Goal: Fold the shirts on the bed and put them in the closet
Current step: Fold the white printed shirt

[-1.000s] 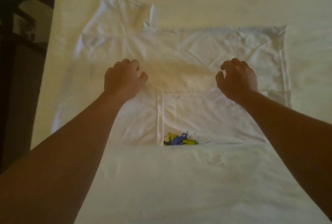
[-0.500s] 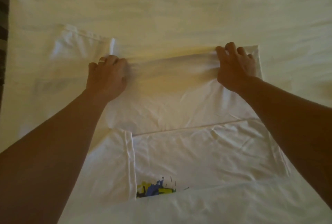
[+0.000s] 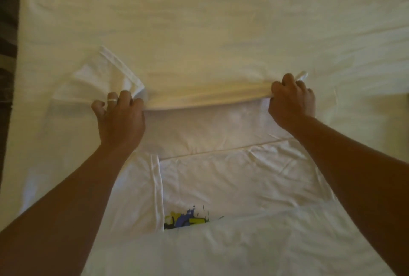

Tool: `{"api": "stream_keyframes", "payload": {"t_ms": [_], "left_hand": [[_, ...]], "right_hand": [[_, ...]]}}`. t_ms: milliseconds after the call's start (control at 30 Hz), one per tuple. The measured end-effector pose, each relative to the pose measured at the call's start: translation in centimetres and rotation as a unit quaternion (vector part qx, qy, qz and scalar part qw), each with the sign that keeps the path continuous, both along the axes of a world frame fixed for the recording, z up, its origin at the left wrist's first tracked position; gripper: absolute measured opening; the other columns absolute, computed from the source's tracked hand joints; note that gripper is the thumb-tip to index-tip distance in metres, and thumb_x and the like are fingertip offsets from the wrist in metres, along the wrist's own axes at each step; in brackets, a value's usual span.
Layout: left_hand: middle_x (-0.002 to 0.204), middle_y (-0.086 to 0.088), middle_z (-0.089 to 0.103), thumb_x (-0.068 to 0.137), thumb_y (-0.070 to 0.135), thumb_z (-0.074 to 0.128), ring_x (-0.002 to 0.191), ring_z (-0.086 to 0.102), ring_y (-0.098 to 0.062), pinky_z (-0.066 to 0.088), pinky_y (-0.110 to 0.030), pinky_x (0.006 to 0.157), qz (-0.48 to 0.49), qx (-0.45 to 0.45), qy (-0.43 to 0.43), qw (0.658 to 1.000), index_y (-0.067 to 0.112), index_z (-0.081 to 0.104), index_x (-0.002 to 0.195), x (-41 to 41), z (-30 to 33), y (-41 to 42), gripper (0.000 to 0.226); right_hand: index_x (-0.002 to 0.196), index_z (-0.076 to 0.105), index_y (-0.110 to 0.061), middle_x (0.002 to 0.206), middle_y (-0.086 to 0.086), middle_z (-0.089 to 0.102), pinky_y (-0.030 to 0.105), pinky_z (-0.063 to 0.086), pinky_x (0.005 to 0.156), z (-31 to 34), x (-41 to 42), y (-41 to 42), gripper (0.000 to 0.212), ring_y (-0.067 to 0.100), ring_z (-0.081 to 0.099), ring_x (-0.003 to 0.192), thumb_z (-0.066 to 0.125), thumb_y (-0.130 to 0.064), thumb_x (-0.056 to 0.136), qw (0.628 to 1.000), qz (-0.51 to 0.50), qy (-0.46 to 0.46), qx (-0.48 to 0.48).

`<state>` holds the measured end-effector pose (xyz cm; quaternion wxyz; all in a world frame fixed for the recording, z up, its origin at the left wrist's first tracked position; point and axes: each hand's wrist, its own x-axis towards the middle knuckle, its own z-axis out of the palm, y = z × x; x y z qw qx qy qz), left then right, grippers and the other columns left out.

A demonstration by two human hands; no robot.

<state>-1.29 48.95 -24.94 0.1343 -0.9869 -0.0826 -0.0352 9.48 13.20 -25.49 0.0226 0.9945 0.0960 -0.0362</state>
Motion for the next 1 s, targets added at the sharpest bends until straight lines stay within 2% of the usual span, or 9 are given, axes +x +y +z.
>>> {"api": "stream_keyframes", "payload": {"t_ms": [233,433,567,700,767,867,933,1000], "left_hand": [[0.08,-0.006,0.057,0.084,0.013,0.061,0.084,0.056,-0.034,0.032,-0.047,0.082,-0.037,0.006,0.018,0.999,0.019,0.064,0.09,-9.2,1.5,-2.4,0.009],[0.074,-0.006,0.055,0.079,0.01,0.065,0.079,0.057,-0.034,0.033,-0.047,0.08,-0.077,0.015,0.026,0.997,0.017,0.062,0.078,-12.3,1.1,-2.9,0.008],[0.078,-0.006,0.057,0.081,0.011,0.06,0.082,0.058,-0.034,0.033,-0.048,0.082,-0.069,0.009,0.031,0.997,0.015,0.063,0.074,-13.3,1.1,-3.4,0.009],[0.087,-0.005,0.057,0.08,0.021,0.056,0.091,0.055,-0.034,0.032,-0.05,0.086,-0.052,-0.013,0.098,0.994,0.016,0.07,0.071,-13.6,1.1,-4.2,0.018],[0.083,-0.006,0.057,0.081,0.029,0.052,0.092,0.055,-0.033,0.032,-0.05,0.087,-0.037,-0.033,0.117,0.992,0.015,0.07,0.066,-13.4,1.3,-4.7,0.027],[0.068,-0.006,0.054,0.084,0.034,0.05,0.076,0.055,-0.031,0.031,-0.045,0.079,-0.03,-0.065,0.082,0.994,0.011,0.067,0.061,-12.0,1.7,-6.0,0.036],[0.066,-0.006,0.051,0.087,0.034,0.051,0.067,0.051,-0.029,0.029,-0.042,0.072,-0.054,-0.085,0.045,0.994,0.01,0.066,0.067,-10.7,1.3,-7.1,0.035],[0.079,-0.007,0.056,0.089,0.038,0.051,0.072,0.054,-0.03,0.032,-0.043,0.072,-0.086,-0.107,0.039,0.99,0.011,0.07,0.085,-9.3,0.4,-8.6,0.033]], "right_hand": [[0.094,0.064,-0.007,0.103,0.017,0.06,0.045,0.053,0.069,1.8,-9.5,-4.1,0.016,0.04,0.061,0.088,0.063,-0.001,0.079,0.996,-0.023,0.071,-0.041],[0.085,0.065,-0.006,0.092,0.015,0.059,0.041,0.048,0.059,1.6,-12.8,-6.5,0.012,0.037,0.059,0.074,0.068,0.002,0.076,0.997,-0.016,0.069,-0.036],[0.079,0.068,-0.004,0.089,0.016,0.055,0.038,0.042,0.054,1.1,-13.3,-6.9,0.014,0.037,0.052,0.076,0.071,0.006,0.069,0.998,-0.004,0.057,-0.034],[0.098,0.073,-0.013,0.099,0.009,0.057,0.037,0.045,0.066,1.4,-13.4,-6.8,0.022,0.033,0.055,0.087,0.062,-0.009,0.079,0.992,-0.04,0.105,-0.056],[0.103,0.071,-0.018,0.094,0.005,0.055,0.034,0.042,0.067,1.8,-13.3,-6.5,0.026,0.031,0.059,0.086,0.055,-0.018,0.083,0.988,-0.085,0.125,-0.036],[0.094,0.068,-0.012,0.081,0.003,0.049,0.034,0.039,0.065,2.2,-12.6,-6.2,0.025,0.031,0.057,0.075,0.048,-0.026,0.087,0.986,-0.119,0.116,0.0],[0.088,0.065,-0.007,0.085,0.01,0.057,0.036,0.043,0.065,1.8,-12.0,-5.6,0.025,0.032,0.057,0.076,0.049,-0.026,0.087,0.993,-0.091,0.074,0.034],[0.087,0.067,-0.006,0.092,0.014,0.061,0.039,0.047,0.069,1.1,-11.7,-4.1,0.029,0.034,0.058,0.081,0.048,-0.028,0.086,0.997,-0.024,0.023,0.064]]}}
